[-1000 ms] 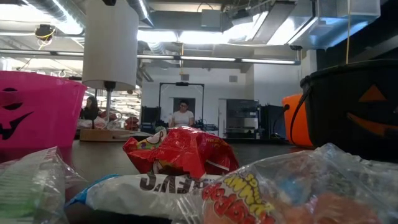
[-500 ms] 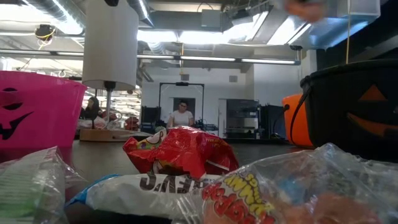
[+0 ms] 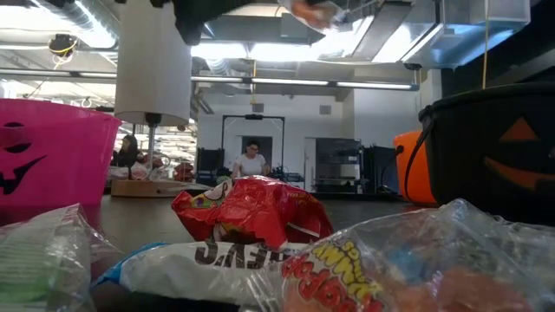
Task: Sort candy
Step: Put the orange gummy into the pink bucket
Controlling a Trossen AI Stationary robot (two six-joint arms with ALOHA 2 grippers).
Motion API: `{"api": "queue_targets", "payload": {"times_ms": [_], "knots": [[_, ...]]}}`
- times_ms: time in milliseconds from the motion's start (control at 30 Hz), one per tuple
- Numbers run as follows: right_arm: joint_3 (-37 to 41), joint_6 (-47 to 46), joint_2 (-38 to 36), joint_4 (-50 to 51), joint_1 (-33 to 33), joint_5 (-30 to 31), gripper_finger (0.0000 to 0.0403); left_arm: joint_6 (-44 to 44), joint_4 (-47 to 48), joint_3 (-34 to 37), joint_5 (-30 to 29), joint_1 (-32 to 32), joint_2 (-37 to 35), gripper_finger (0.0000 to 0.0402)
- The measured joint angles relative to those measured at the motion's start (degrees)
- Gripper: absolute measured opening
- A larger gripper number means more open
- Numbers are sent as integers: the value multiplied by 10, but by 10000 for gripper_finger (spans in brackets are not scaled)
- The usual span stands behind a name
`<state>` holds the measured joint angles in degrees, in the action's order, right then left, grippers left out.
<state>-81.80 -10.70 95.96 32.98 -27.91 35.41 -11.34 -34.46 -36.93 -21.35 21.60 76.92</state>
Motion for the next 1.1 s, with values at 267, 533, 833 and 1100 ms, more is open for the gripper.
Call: {"api": "queue_targets", "payload": {"times_ms": [267, 533, 833, 1100], "knots": [[0, 36, 0, -54, 22, -3, 0, -37, -5, 0, -1, -32, 16, 219], [0, 36, 0, -64, 22, -3, 0, -36, -13, 0, 8, -34, 15, 219], [0, 39, 0, -105, 30, 0, 0, -35, -14, 0, 9, -34, 15, 211], [0, 49, 7, -126, 53, -34, 0, -17, -26, 0, -10, -37, 15, 199]]}}
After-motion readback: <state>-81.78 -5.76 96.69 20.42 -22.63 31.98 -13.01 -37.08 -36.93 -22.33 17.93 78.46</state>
